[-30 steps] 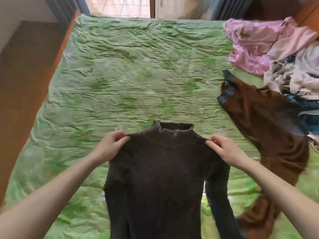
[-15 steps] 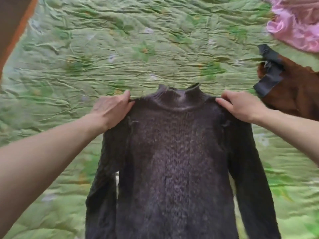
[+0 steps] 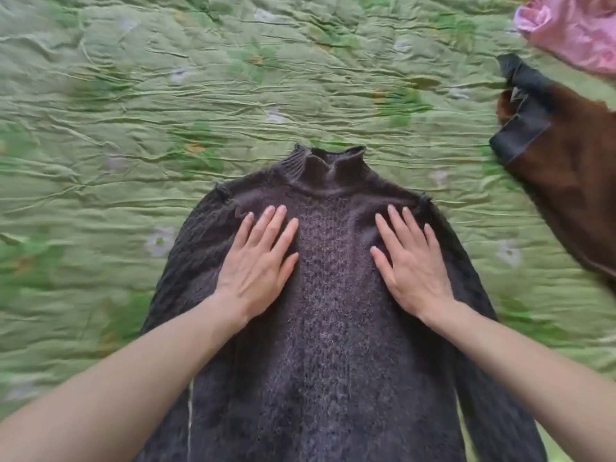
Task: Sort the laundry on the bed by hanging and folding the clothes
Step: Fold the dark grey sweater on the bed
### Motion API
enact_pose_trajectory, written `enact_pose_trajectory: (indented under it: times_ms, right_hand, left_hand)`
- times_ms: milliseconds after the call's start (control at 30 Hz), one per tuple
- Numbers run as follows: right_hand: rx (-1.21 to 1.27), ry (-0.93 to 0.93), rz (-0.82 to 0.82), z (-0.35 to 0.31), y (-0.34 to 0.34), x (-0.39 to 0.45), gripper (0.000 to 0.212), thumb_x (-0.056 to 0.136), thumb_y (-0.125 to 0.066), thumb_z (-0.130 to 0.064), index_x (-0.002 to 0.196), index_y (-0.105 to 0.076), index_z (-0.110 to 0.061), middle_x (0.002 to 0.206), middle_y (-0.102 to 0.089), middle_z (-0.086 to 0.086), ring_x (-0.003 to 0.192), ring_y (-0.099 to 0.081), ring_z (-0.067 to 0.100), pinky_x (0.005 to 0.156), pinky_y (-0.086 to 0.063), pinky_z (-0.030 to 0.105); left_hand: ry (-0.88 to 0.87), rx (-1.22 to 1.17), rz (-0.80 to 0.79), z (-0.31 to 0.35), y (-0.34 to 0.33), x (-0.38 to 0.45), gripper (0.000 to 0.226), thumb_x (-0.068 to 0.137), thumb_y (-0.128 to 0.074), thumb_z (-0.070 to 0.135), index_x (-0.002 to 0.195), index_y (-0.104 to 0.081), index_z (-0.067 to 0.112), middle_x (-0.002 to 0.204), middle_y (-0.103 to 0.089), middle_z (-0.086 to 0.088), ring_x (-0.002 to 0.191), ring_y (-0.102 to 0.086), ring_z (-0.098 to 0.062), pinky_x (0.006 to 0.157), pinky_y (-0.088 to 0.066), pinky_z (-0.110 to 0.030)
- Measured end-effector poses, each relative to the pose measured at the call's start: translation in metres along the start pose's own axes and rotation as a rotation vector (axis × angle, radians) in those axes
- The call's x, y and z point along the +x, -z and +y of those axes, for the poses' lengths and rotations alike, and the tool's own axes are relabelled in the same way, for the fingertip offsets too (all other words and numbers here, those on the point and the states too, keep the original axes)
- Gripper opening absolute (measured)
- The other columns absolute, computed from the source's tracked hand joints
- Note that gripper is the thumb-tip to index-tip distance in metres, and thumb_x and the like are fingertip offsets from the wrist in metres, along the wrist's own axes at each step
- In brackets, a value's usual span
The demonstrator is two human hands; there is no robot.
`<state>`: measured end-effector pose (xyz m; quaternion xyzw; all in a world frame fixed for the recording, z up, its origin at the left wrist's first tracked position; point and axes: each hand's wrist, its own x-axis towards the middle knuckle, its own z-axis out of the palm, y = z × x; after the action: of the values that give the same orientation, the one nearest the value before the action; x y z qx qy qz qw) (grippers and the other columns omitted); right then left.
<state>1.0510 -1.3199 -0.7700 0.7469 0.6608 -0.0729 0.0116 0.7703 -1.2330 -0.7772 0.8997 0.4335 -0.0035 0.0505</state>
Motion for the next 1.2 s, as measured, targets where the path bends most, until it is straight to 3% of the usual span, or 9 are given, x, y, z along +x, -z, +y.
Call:
enact_pose_trajectory:
  times_ms: [67, 233, 333, 433, 800, 900, 1000, 1100, 1200]
  right_hand:
    - [-0.009, -0.059, -0.034, 0.0, -0.007, -0.022, 0.061, 0.11, -0.031, -0.048, 0.166, -0.021, -0.025, 0.174, -0.014, 0.0, 0.161, -0.006, 0.021, 0.129, -0.01, 0.05]
    - [0.061, -0.286, 0.166, 0.026, -0.007, -0.081, 0.061, 0.107, -0.034, -0.044, 0.164, -0.028, -0.023, 0.173, -0.021, 0.001, 0.16, -0.014, 0.023, 0.127, -0.013, 0.051]
    - [0.136, -0.487, -0.078, 0.047, -0.021, -0.097, 0.066, 0.108, -0.025, -0.05, 0.167, -0.008, -0.025, 0.175, -0.001, -0.002, 0.161, 0.0, 0.021, 0.128, -0.009, 0.056]
    - [0.144, -0.478, -0.263, 0.064, -0.032, -0.089, 0.078, 0.104, -0.029, -0.059, 0.165, 0.009, -0.03, 0.172, 0.02, -0.007, 0.159, 0.017, 0.016, 0.128, 0.002, 0.052]
    - [0.204, -0.459, -0.234, 0.074, -0.05, -0.08, 0.082, 0.1, -0.029, -0.067, 0.162, 0.016, -0.038, 0.169, 0.027, -0.013, 0.156, 0.024, 0.012, 0.125, 0.012, 0.049]
    - [0.368, -0.415, -0.179, 0.079, -0.044, -0.086, 0.069, 0.105, -0.021, -0.059, 0.165, 0.004, -0.036, 0.172, 0.014, -0.013, 0.158, 0.016, 0.01, 0.126, 0.01, 0.045]
    - [0.757, -0.409, 0.129, 0.085, -0.028, -0.104, 0.06, 0.108, -0.031, -0.039, 0.163, -0.025, -0.017, 0.17, -0.024, 0.003, 0.157, -0.018, 0.018, 0.127, -0.009, 0.035]
    - [0.765, -0.567, 0.28, 0.091, -0.011, -0.135, 0.048, 0.103, -0.057, -0.016, 0.149, -0.046, -0.007, 0.136, -0.056, 0.015, 0.126, -0.051, 0.029, 0.113, -0.039, 0.042]
    - [0.83, -0.713, 0.176, 0.099, -0.001, -0.162, 0.034, 0.096, -0.071, -0.023, 0.126, -0.06, -0.013, 0.101, -0.066, 0.005, 0.098, -0.064, 0.031, 0.088, -0.049, 0.043]
  left_hand:
    - [0.01, -0.036, -0.023, 0.014, -0.005, -0.014, 0.066, 0.107, -0.027, 0.048, 0.164, -0.033, 0.015, 0.172, -0.025, -0.013, 0.16, -0.022, -0.03, 0.129, -0.018, -0.053]
    - [0.089, -0.076, -0.045, 0.045, -0.023, -0.057, 0.069, 0.107, -0.026, 0.052, 0.167, -0.021, 0.019, 0.175, -0.012, -0.009, 0.162, -0.009, -0.028, 0.129, -0.017, -0.052]
    - [0.112, -0.094, -0.044, 0.048, -0.027, -0.063, 0.073, 0.106, -0.026, 0.058, 0.168, -0.018, 0.02, 0.176, -0.009, -0.008, 0.163, -0.004, -0.027, 0.131, -0.012, -0.05]
    - [0.082, -0.082, -0.048, 0.043, -0.031, -0.061, 0.081, 0.103, -0.028, 0.066, 0.168, -0.013, 0.02, 0.176, -0.003, -0.008, 0.163, 0.002, -0.027, 0.131, -0.01, -0.05]
    - [0.09, -0.054, -0.049, 0.059, -0.023, -0.051, 0.074, 0.103, -0.022, 0.059, 0.168, -0.015, 0.025, 0.176, -0.006, -0.008, 0.163, -0.003, -0.028, 0.13, -0.008, -0.054]
    - [0.158, -0.081, -0.086, 0.083, -0.014, -0.041, 0.077, 0.103, -0.011, 0.063, 0.168, -0.01, 0.022, 0.176, 0.0, -0.004, 0.163, 0.003, -0.021, 0.131, -0.002, -0.049]
    - [0.242, -0.127, -0.094, 0.118, -0.009, -0.029, 0.08, 0.104, -0.007, 0.064, 0.168, -0.01, 0.017, 0.176, 0.0, -0.004, 0.163, 0.006, -0.019, 0.132, 0.001, -0.047]
    - [0.204, -0.128, -0.106, 0.158, -0.004, -0.012, 0.075, 0.106, -0.015, 0.057, 0.167, -0.014, 0.012, 0.176, -0.005, -0.006, 0.163, 0.001, -0.021, 0.132, -0.001, -0.048]
    - [0.158, -0.131, -0.056, 0.192, 0.003, 0.006, 0.067, 0.11, -0.026, 0.047, 0.166, -0.019, 0.011, 0.175, -0.013, -0.007, 0.163, -0.007, -0.024, 0.131, -0.006, -0.05]
